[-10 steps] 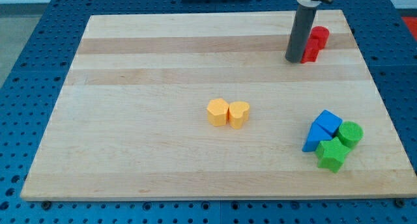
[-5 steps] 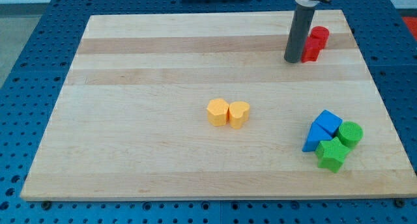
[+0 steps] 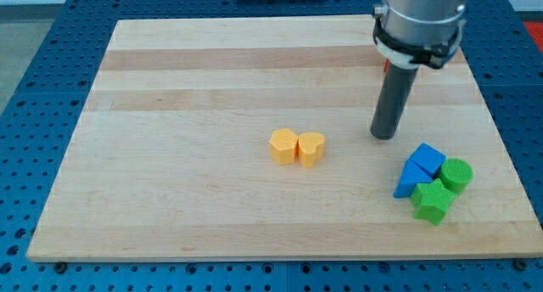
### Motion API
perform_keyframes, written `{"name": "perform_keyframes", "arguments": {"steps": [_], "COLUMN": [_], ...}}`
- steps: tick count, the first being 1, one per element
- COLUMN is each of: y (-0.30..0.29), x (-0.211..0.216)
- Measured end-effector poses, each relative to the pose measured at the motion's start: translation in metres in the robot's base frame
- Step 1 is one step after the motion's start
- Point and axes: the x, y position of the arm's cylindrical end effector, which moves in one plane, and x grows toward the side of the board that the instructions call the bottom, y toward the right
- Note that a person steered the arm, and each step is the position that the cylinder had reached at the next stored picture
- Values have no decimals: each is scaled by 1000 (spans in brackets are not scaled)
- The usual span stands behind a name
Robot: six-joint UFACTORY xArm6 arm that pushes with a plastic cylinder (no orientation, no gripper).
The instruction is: Push the blue blocks towards up
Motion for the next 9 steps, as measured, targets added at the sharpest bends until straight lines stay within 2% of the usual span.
{"name": "perform_keyframes", "arguments": {"steps": [1, 2, 4, 5, 6, 7, 9], "y": [0, 0, -20, -66, -43, -36, 59], "x": [10, 91, 103, 121, 156, 156, 145]}}
